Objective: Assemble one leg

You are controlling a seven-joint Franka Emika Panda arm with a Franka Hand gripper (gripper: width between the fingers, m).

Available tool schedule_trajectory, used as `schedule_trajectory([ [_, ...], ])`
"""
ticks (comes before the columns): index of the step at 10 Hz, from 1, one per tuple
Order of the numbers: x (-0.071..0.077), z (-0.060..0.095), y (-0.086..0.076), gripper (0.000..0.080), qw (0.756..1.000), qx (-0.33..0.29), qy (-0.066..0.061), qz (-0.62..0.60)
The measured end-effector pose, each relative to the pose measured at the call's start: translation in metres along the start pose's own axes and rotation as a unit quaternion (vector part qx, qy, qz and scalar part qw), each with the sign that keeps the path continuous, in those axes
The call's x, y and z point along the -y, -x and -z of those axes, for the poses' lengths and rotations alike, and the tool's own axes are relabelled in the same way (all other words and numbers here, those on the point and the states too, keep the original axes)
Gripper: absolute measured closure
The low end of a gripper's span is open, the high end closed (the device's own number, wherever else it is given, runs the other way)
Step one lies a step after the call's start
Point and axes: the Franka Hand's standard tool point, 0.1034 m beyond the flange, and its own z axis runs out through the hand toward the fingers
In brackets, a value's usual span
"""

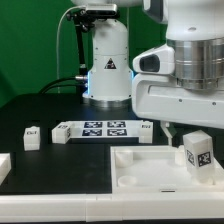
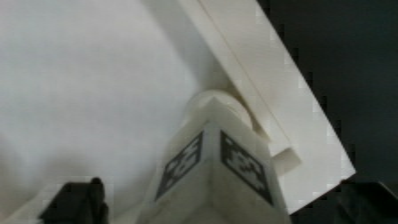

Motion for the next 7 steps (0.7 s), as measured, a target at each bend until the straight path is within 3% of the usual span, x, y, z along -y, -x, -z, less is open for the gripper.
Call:
schedule_trajectory([
  [4,0.0038,0.0023,0.0016,0.015,0.984,-0.001,-0.001,0.179],
  [6,0.0044,0.0039,-0.0004,0.015,0.955,-0.003,0.0,0.296],
  [7,0.0045,0.0037,-0.0002,0.015,0.955,-0.003,-0.001,0.296],
])
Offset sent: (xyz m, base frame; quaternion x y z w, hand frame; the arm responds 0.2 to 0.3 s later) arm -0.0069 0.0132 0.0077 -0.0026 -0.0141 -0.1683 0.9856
